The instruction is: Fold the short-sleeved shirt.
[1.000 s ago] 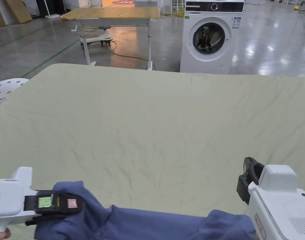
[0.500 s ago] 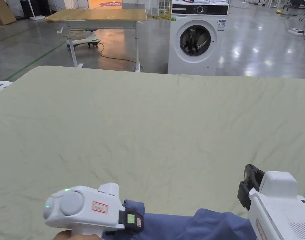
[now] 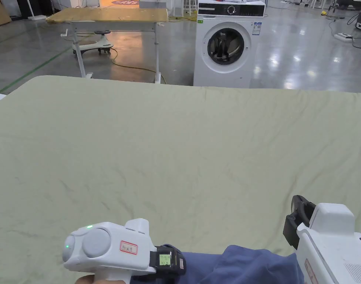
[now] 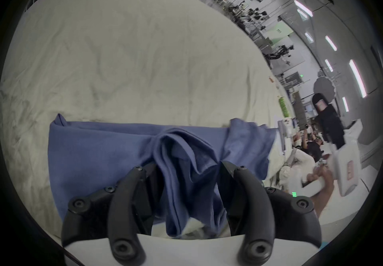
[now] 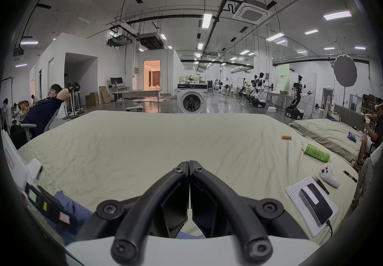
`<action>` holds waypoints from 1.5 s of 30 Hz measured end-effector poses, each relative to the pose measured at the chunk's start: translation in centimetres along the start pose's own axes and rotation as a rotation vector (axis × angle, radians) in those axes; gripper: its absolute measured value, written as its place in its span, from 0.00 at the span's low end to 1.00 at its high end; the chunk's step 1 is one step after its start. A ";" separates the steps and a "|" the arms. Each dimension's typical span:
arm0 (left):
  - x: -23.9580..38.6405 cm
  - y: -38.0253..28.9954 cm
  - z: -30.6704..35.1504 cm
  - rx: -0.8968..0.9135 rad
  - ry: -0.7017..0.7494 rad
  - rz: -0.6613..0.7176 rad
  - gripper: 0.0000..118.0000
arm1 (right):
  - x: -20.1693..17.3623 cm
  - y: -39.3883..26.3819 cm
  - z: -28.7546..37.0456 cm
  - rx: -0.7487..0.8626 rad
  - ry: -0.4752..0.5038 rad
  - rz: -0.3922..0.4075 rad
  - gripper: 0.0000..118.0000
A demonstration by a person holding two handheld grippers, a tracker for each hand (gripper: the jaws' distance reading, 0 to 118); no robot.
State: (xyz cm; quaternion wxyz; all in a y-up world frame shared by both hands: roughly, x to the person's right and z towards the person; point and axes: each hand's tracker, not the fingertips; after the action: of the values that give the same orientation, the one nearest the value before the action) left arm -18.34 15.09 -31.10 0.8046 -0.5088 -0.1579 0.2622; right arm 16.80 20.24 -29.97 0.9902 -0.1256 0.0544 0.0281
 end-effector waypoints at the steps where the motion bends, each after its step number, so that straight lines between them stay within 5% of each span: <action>1: 0.0 0.2 0.7 0.021 -0.041 -0.005 0.44 | 0.0 0.1 0.1 0.002 -0.002 0.000 0.00; 4: -0.3 0.5 2.1 0.069 -0.086 -0.007 0.21 | 0.2 0.1 0.2 0.005 -0.003 -0.003 0.00; 10: -1.5 -0.1 1.3 0.084 0.035 0.000 0.03 | 0.6 -0.1 0.4 0.000 -0.009 -0.008 0.00; 22: 0.8 -5.0 -6.2 -0.122 -0.049 -0.098 0.03 | 1.1 -1.0 0.4 -0.030 -0.018 -0.010 0.00; 30: 0.2 -5.7 -5.6 -0.058 -0.054 -0.084 0.02 | 0.9 -0.7 0.6 -0.020 -0.012 -0.013 0.00; 35: -1.6 -4.6 -0.7 0.099 -0.081 -0.024 0.13 | 0.6 -0.6 0.4 -0.015 -0.002 -0.024 0.00; 40: -6.3 -3.3 5.3 0.250 -0.073 0.032 0.54 | 0.1 -0.5 0.2 -0.014 0.012 -0.024 0.00; 45: -12.2 -2.4 8.4 0.271 -0.045 0.088 0.56 | -0.2 -0.3 -0.1 -0.014 0.025 -0.024 0.00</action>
State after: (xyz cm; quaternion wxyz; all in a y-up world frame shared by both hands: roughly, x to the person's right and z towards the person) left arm -32.04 13.33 -25.12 0.8501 -0.3958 -0.1166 0.3273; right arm 16.59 19.92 -29.95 0.9888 -0.1334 0.0648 0.0149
